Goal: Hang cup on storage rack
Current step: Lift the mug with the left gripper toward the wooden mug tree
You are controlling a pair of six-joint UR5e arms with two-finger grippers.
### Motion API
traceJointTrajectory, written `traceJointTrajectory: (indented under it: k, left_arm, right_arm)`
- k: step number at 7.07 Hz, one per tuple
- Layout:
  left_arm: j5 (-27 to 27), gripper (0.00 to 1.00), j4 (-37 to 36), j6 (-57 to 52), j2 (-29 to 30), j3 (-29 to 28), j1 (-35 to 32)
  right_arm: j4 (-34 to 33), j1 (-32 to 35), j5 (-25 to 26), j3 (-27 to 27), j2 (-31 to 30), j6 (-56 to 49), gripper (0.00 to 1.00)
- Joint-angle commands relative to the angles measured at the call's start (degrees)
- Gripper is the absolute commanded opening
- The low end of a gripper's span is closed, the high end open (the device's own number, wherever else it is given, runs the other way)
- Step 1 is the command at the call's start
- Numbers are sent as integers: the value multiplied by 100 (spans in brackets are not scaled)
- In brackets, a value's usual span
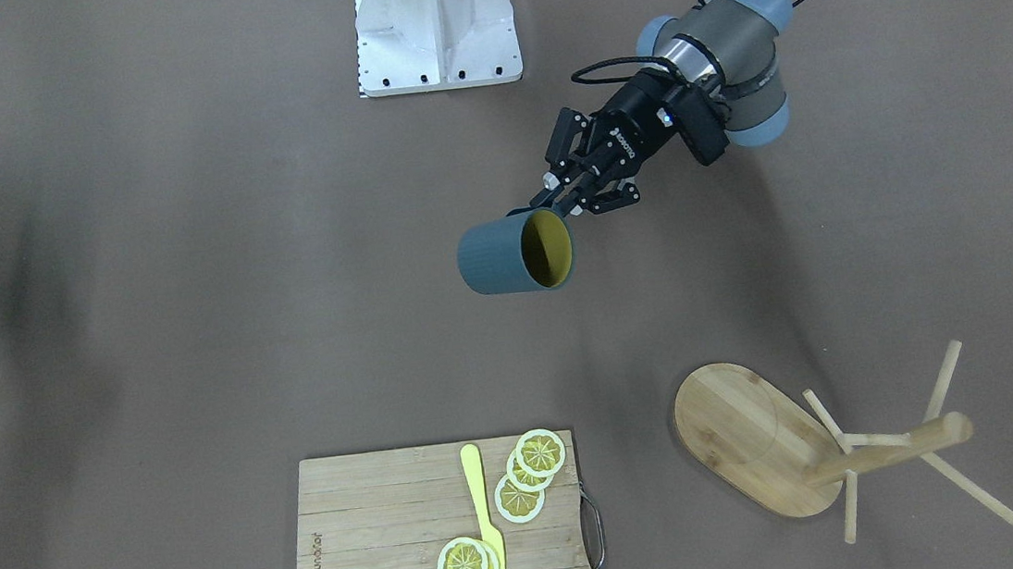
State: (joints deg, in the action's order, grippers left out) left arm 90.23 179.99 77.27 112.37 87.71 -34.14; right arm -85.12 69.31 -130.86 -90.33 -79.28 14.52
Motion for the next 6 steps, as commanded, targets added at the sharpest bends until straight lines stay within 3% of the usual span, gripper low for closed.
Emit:
traceJointTrajectory:
  k: [1,3,6]
  left_arm:
    - [504,0,-8,1739,-13,-175,-705]
    - [907,0,10,3094,-4,-316,-1206]
    - [953,0,45,4782,92,-483,-1612]
  right_arm:
    - [-23,196,-28,33,-130,16,100]
    - [-14,215,-36,7,-149,59,100]
    - [-14,250,-177,-29,-157,68,100]
